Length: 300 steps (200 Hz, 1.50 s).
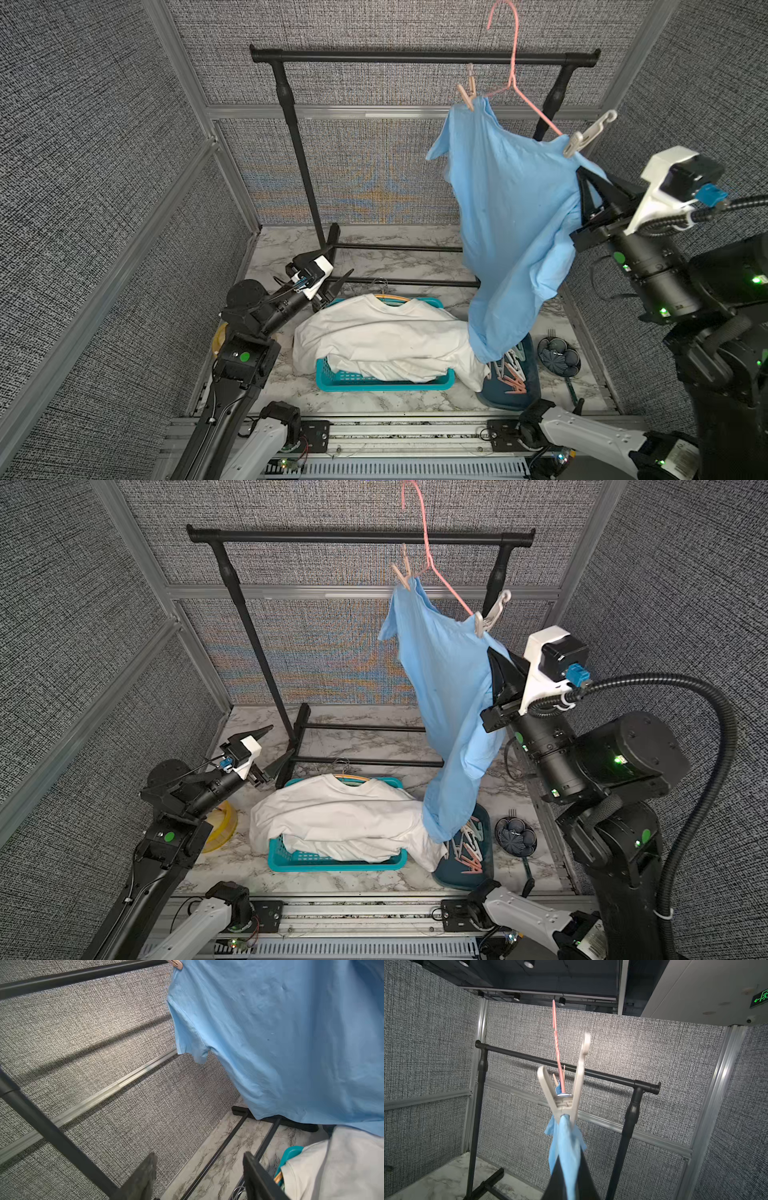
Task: Use clothespins to secure the t-shirt on both sides of the hanger
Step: Hang the hanger on the clothesline.
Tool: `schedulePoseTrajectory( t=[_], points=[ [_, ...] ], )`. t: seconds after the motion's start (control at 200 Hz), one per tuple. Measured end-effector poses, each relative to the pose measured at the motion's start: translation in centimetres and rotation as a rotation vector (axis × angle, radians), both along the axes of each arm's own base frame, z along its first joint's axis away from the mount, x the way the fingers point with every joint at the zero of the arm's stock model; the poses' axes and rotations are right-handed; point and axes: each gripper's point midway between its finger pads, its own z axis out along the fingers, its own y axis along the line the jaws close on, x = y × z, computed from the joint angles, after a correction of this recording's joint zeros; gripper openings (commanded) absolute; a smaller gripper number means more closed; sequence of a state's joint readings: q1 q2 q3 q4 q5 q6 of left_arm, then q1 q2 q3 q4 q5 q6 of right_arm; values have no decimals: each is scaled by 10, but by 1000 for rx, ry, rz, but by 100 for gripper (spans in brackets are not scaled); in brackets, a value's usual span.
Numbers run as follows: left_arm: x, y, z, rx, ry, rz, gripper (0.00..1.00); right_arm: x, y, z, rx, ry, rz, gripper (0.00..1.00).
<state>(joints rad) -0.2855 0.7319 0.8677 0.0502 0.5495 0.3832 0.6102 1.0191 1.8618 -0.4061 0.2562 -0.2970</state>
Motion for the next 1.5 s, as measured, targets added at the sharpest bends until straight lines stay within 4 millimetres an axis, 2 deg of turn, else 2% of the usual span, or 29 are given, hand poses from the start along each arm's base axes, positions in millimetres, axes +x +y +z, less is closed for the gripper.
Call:
schedulePoseTrajectory(
  t=[0.135, 0.35, 0.54, 0.881, 1.221, 1.501],
  points=[
    [0, 0, -11, -4, 38, -2, 64, 14, 0, -16, 2, 27, -46, 0],
    [-2, 1, -26, -8, 79, -1, 61, 33, -5, -19, 70, 31, -112, 0],
    [0, 4, -35, -43, 108, 22, 61, 47, -22, -7, 177, 1, -181, 0],
    [3, 12, -41, -64, 124, 73, 60, 81, -55, -10, 301, 41, -262, 0],
    [7, 15, -45, -70, 130, 102, 60, 118, -56, -25, 335, 122, -228, 0],
    [9, 18, -53, -66, 142, 121, 60, 125, -51, -34, 365, 156, -195, 0]
  ],
)
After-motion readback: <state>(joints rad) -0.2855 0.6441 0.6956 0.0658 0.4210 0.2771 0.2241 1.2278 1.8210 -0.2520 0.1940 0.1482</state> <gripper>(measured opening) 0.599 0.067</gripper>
